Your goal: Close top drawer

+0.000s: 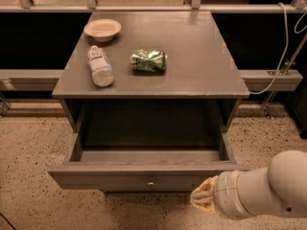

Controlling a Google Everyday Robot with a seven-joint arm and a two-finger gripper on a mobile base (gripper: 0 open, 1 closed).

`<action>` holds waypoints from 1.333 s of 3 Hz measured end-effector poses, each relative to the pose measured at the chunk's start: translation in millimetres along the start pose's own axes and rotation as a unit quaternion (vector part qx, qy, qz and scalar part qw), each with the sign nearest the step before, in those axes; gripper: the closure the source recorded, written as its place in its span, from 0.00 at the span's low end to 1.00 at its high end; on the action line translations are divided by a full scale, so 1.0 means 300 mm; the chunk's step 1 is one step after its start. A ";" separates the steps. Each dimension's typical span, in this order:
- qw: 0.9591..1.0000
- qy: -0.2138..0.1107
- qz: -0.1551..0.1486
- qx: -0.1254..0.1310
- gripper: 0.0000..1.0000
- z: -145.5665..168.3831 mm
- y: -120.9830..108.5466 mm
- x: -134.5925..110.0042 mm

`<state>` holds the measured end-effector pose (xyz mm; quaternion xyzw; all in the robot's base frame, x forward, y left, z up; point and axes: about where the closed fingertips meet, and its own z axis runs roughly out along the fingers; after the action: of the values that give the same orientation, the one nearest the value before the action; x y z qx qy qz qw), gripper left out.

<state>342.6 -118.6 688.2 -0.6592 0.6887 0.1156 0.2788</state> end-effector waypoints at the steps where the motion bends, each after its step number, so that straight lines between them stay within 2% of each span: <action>1: 0.999 0.015 0.006 -0.031 1.00 0.191 0.086 0.038; 2: 0.998 0.019 0.061 -0.029 1.00 0.364 0.076 0.059; 3: 0.998 0.019 0.059 -0.030 1.00 0.361 0.079 0.060; 4: 0.998 -0.003 0.057 -0.008 1.00 0.380 0.040 0.049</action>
Offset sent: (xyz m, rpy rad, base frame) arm 0.0115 0.0608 -0.1643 0.0049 0.2038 -0.1581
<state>357.7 -69.6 584.6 -0.6211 0.7231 0.1389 0.2684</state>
